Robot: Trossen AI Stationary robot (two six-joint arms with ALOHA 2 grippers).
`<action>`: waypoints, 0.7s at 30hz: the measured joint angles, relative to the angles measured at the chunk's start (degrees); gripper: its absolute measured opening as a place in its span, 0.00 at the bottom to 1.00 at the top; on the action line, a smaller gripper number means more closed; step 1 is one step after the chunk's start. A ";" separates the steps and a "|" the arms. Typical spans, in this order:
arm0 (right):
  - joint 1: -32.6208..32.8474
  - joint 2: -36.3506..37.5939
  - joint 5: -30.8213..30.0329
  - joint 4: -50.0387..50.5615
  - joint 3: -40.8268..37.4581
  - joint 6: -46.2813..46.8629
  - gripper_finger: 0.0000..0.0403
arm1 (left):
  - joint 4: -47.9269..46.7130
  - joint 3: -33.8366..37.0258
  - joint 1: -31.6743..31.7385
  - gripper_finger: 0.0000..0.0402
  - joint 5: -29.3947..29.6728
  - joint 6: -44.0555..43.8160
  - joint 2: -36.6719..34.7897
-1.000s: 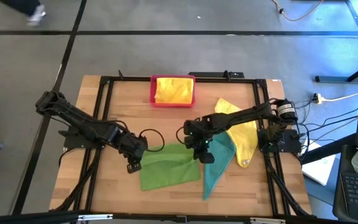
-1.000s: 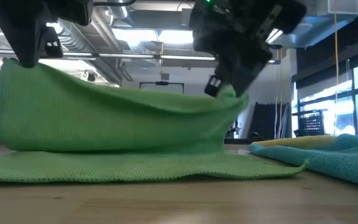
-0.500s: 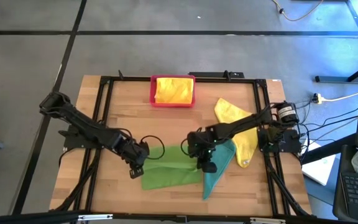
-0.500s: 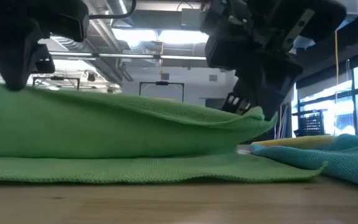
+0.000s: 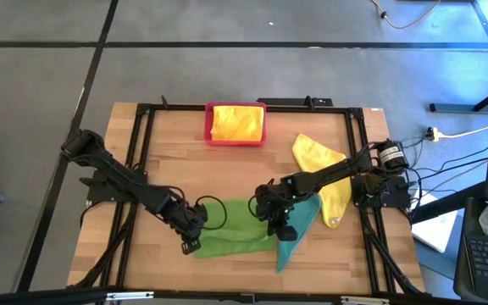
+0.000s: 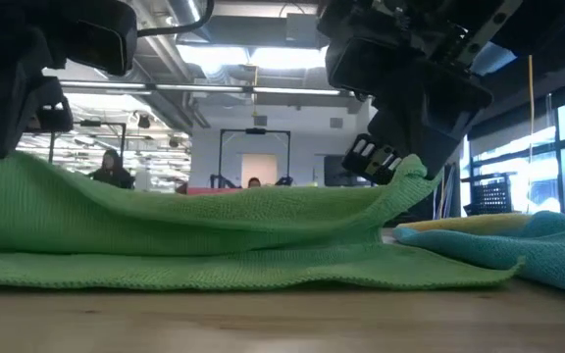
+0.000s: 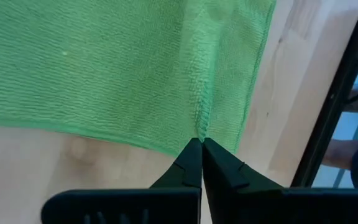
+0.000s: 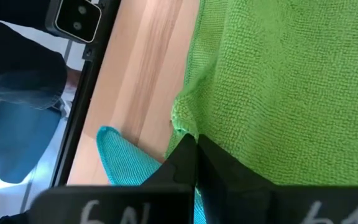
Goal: Fold microfiber towels
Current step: Fold the green microfiber cloth
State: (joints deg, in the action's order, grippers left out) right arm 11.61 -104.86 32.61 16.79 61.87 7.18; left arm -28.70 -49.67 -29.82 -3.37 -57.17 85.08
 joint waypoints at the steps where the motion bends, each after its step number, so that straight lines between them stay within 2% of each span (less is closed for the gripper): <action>1: 0.11 0.00 -0.02 -0.02 0.00 0.00 0.02 | 0.64 0.00 -0.16 0.00 -0.17 -0.50 0.43; 6: 0.76 0.00 0.17 -0.39 0.00 -0.13 0.02 | 1.05 0.00 -1.08 0.00 -1.55 -0.98 1.99; 11: 2.33 0.00 3.34 -2.80 0.00 -0.50 0.02 | 0.94 0.00 -2.29 0.00 -1.91 -0.96 2.07; 21: 3.77 0.00 3.57 -7.18 0.00 -1.45 0.02 | 0.99 0.00 -3.00 0.00 -1.89 -0.96 2.07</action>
State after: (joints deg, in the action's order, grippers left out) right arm 15.38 -104.86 36.18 9.61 61.87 5.73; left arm -27.72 -49.67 -32.82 -5.26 -58.13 87.15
